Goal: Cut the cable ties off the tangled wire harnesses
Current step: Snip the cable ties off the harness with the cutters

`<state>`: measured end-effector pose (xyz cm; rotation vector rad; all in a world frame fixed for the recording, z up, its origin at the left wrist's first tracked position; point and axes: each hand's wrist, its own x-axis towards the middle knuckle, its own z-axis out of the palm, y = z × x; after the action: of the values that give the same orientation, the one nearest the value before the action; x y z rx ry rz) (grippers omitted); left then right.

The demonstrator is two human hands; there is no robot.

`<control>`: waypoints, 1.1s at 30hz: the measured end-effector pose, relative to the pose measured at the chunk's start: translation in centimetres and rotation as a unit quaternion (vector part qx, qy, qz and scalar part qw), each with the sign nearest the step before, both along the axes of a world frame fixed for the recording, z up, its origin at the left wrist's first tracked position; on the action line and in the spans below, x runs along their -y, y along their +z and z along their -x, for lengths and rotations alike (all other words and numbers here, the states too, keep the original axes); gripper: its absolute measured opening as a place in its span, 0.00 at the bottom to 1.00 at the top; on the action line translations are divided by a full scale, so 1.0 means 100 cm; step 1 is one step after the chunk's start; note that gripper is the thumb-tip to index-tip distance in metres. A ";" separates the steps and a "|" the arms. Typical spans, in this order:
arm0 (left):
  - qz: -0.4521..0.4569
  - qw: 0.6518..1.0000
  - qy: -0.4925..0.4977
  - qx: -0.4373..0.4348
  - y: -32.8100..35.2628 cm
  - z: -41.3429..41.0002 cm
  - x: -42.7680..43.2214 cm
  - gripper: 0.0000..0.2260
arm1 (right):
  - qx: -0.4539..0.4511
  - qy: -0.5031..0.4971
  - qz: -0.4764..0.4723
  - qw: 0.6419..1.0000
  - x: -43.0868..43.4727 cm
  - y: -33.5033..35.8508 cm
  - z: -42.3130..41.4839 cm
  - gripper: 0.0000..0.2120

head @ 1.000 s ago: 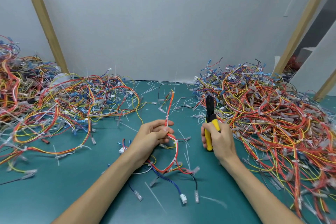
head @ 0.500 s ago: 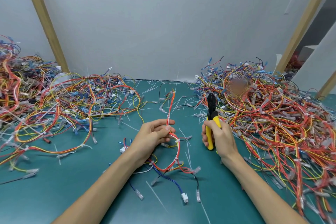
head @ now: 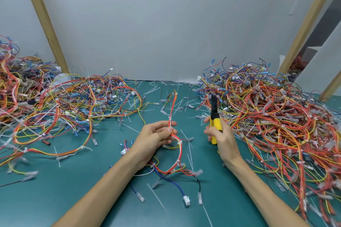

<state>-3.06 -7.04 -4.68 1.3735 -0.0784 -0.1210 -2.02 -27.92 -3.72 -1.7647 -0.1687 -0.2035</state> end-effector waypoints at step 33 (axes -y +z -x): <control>-0.174 0.980 0.059 0.074 -0.001 0.005 0.008 0.12 | 0.188 -0.102 0.491 0.845 0.000 -0.002 0.003 0.27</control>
<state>-3.55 -7.88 -4.79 1.7316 -0.1044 0.0712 -2.30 -27.94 -3.88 -2.7580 -0.4222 -0.7200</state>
